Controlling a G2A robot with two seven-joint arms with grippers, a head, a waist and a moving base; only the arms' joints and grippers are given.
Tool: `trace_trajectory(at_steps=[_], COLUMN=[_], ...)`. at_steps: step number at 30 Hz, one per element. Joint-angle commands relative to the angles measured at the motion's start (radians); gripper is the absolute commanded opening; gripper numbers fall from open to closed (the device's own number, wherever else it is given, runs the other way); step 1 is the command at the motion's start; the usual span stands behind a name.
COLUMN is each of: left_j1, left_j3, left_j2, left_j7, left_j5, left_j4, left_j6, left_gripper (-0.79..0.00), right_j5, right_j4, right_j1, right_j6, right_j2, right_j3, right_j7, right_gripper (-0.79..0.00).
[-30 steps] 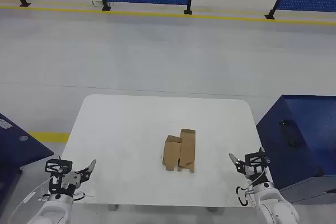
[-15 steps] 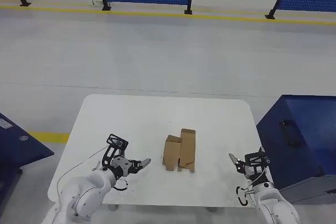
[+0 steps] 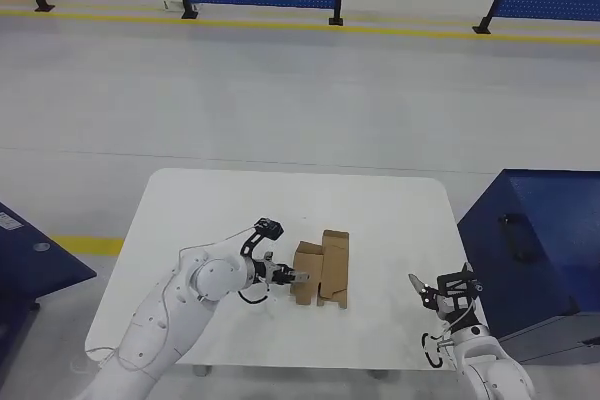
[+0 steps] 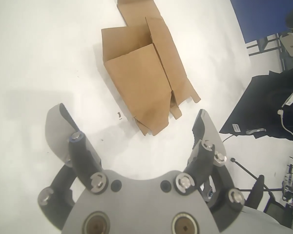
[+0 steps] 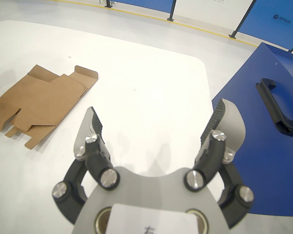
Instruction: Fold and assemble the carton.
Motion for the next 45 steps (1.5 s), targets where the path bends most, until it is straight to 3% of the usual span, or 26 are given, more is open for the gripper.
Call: trace_trajectory(at_steps=[1,5,10,15,18,21,29,38,39,40,45], left_j1=[-0.033,-0.083,-0.119,-0.151,-0.171,-0.185,-0.223,-0.252,-0.256,-0.257,-0.257], left_j3=[0.015,0.043,0.083,0.117,0.127,0.139,0.128,0.089,0.089,0.089,0.089], left_j2=[-0.016,-0.042,-0.074,-0.105,-0.121,-0.137,-0.168,-0.164,-0.163,-0.163,-0.163], left_j7=[-0.030,-0.055,-0.055,-0.047,-0.053,-0.045,-0.135,-0.208,-0.225,-0.228,-0.228], left_j5=[-0.072,-0.142,-0.182,-0.197,-0.219,-0.225,-0.341,-0.426,-0.426,-0.427,-0.427], left_j4=[0.074,0.178,0.272,0.348,0.396,0.442,0.558,0.614,0.617,0.617,0.617], left_j6=[-0.034,-0.079,-0.097,-0.110,-0.117,-0.121,-0.207,-0.321,-0.315,-0.313,-0.313], left_gripper=[0.000,0.000,-0.126,-0.489,-0.591,-0.785,-0.785,-0.785,-0.603,0.000,0.000], right_j5=[0.000,0.000,0.000,0.000,0.000,0.000,0.000,0.000,0.000,0.000,0.000], right_j4=[0.000,0.000,0.000,0.000,0.000,0.000,0.000,0.000,0.000,0.000,0.000], right_j1=[0.000,0.000,0.000,0.000,0.000,0.000,0.000,0.000,0.000,0.000,0.000], right_j6=[0.000,0.000,0.000,0.000,0.000,0.000,0.000,0.000,0.000,0.000,0.000], right_j2=[0.000,0.000,0.000,0.000,0.000,0.000,0.000,0.000,0.000,0.000,0.000], right_j3=[0.000,0.000,0.000,0.000,0.000,0.000,0.000,0.000,0.000,0.000,0.000], right_j7=[0.000,0.000,0.000,0.000,0.000,0.000,0.000,0.000,0.000,0.000,0.000], right_gripper=[0.000,0.000,0.000,0.000,0.000,0.000,0.000,0.000,0.000,0.000,0.000])
